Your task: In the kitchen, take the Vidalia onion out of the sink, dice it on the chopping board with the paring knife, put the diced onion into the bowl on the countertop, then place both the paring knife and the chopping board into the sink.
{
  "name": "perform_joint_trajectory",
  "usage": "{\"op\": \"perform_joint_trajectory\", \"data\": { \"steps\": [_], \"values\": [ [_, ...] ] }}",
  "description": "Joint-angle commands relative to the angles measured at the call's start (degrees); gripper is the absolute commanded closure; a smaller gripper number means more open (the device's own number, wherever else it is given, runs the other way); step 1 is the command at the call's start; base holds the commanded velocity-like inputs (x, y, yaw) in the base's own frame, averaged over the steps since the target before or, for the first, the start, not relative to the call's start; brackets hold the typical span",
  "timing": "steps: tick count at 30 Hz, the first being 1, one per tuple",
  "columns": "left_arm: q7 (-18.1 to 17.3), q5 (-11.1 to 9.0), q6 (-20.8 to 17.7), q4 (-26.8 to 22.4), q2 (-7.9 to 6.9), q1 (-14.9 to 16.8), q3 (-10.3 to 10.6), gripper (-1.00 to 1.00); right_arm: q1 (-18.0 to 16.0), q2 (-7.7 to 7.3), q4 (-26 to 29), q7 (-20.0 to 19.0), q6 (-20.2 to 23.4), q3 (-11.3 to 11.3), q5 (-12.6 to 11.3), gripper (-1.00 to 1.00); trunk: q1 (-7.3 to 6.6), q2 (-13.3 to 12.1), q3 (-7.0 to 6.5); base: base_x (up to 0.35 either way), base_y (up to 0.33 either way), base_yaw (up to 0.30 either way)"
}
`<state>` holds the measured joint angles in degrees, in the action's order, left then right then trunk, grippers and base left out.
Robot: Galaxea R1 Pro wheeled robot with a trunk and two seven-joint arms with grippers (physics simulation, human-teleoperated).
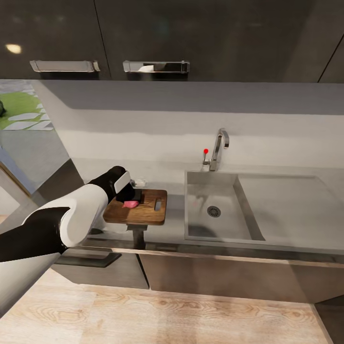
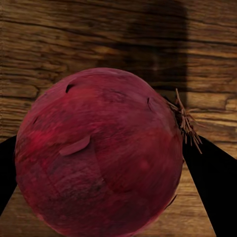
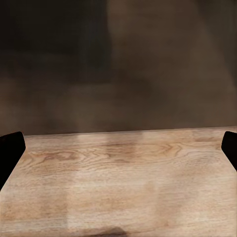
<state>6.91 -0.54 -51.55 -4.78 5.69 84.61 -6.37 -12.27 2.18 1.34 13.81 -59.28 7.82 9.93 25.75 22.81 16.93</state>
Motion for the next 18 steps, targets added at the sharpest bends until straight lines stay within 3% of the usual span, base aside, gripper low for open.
{"op": "perform_joint_trajectory", "data": {
  "steps": [1,18],
  "values": [
    [0.47,-0.08,-0.22,0.07,0.03,0.03,-0.47,1.00,-0.04,0.01,-0.02,0.26,-0.13,0.44,0.62,-1.00,0.03,0.10,0.10,0.000,0.000,0.000],
    [0.53,0.03,-0.13,1.19,-0.20,0.03,-0.48,1.00,-0.04,0.01,-0.02,0.26,-0.13,0.40,0.70,-1.00,0.03,0.10,0.10,0.000,0.000,0.000]
  ]
}}
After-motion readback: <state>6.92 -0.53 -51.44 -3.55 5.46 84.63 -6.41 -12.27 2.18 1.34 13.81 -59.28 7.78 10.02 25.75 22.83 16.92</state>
